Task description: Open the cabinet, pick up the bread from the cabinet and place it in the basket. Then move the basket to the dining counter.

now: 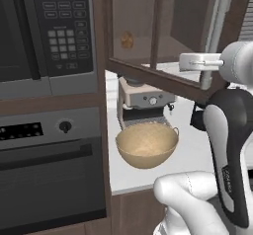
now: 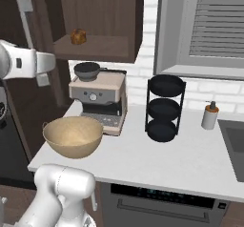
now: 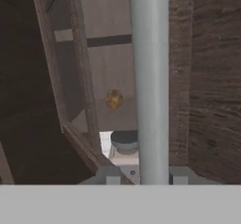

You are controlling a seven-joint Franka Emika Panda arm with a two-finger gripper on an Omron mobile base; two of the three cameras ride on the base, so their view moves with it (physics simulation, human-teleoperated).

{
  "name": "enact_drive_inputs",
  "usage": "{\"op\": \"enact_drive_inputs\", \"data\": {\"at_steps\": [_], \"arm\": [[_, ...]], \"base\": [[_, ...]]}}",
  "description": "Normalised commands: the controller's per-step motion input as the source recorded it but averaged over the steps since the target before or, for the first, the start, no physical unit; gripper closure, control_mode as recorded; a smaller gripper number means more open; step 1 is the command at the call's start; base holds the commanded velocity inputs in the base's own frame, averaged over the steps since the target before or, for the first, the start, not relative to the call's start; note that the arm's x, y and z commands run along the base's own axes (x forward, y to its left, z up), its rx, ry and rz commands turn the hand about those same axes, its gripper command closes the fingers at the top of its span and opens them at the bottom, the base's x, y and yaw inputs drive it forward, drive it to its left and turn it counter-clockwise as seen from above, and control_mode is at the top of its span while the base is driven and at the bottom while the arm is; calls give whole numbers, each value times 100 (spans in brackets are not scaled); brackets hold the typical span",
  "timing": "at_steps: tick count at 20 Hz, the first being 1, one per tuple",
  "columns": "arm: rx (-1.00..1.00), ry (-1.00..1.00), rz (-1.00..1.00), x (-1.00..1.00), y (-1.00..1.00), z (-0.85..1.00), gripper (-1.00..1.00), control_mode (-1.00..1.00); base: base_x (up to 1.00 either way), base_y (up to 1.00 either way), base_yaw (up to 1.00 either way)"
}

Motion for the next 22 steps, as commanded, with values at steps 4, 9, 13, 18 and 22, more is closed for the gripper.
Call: {"op": "enact_drive_inputs", "data": {"at_steps": [4,9,13,18,22], "arm": [[0,4,0,-34,100,-7,100,-100],[12,4,1,-46,97,-13,100,-100],[53,0,-6,-99,-12,-15,100,-100],[57,0,-15,-90,-90,0,100,-100],[67,0,-3,-64,-97,0,100,-100]], "base": [[0,0,0],[0,0,0],[0,0,0],[0,0,0],[0,0,0]]}}
